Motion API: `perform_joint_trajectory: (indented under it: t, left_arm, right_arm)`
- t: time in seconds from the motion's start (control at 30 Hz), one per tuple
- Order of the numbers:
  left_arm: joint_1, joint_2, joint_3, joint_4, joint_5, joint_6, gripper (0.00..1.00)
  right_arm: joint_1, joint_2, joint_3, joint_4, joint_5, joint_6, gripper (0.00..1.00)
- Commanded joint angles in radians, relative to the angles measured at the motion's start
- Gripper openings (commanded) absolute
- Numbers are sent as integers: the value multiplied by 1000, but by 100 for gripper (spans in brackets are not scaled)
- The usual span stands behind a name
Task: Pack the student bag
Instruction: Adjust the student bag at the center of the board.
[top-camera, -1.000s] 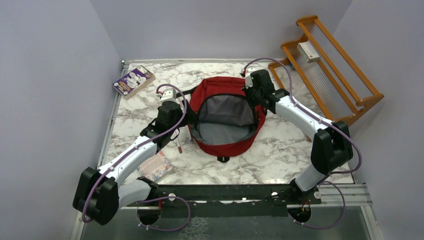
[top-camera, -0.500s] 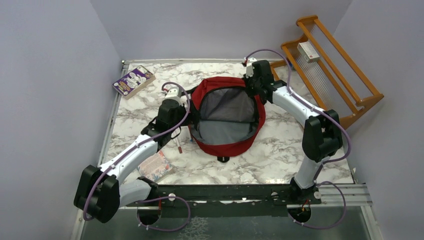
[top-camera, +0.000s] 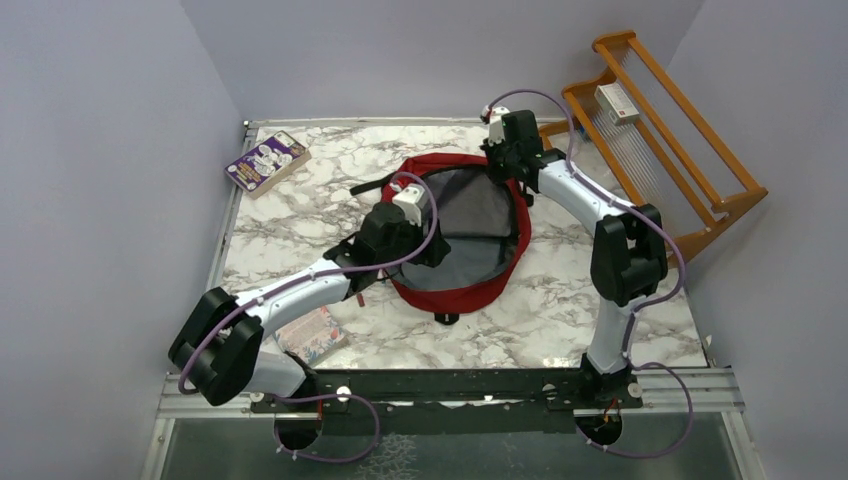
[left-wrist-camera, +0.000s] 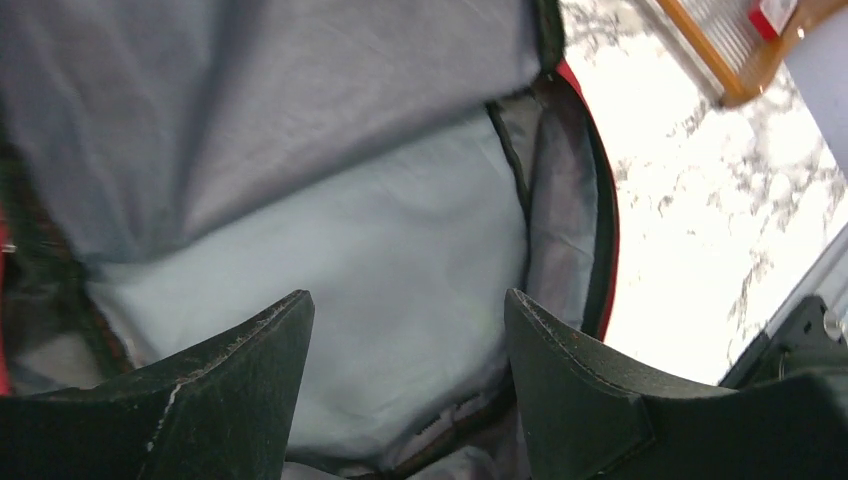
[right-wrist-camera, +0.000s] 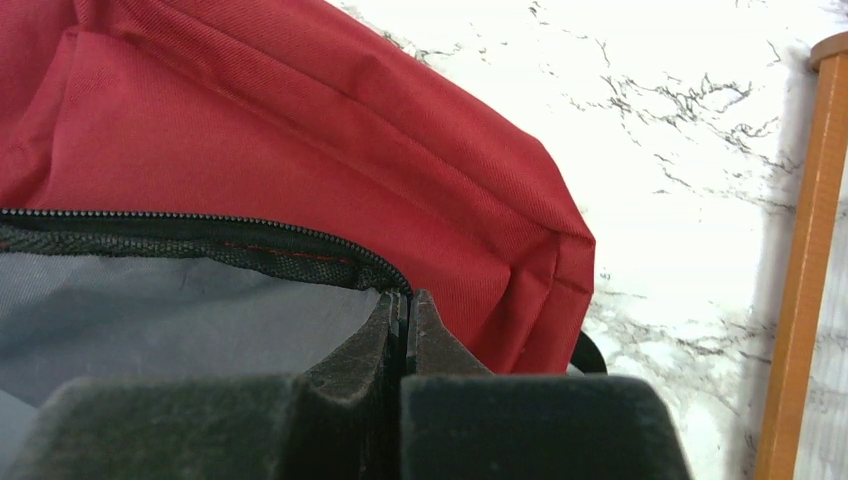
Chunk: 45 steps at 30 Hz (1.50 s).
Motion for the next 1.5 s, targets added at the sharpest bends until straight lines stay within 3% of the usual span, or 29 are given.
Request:
perform_joint_trajectory:
  t: [0.0,0.3,0.43,0.53,0.73,1.03,1.2,1.37,1.47]
  left_arm:
    - [-56,17,-10,45,-11,-9,71]
    - [-63,29,-42,23,-64,-16,70]
    - [-59,45,-18,-9,-139,-14,72]
    - [-25,97,40,-43,-107,-6,72]
    - [58,165,135,-57,-44,7,72]
    - [134,299,258,-85,-21,20,72]
    - [139,342,274,-84,-26,19,72]
    - [150,364,290,-93,-41,33,72]
    - [154,360,287,-97,-52,43,72]
  right_arm:
    - [-13,66,65,26,-17,-13,0]
    - [-25,171,112,9,1,-19,1]
    - [-25,147,91,23,-3,-10,18]
    - [-25,117,81,29,4,-6,30]
    - [-25,20,52,13,6,18,40]
    - [-24,-241,-175,52,-139,200,42]
    - [-25,-334,-313,73,-269,316,36]
    - [-25,-352,-430,142,-334,379,32]
    - [-25,-315,-440,136,-266,388,29]
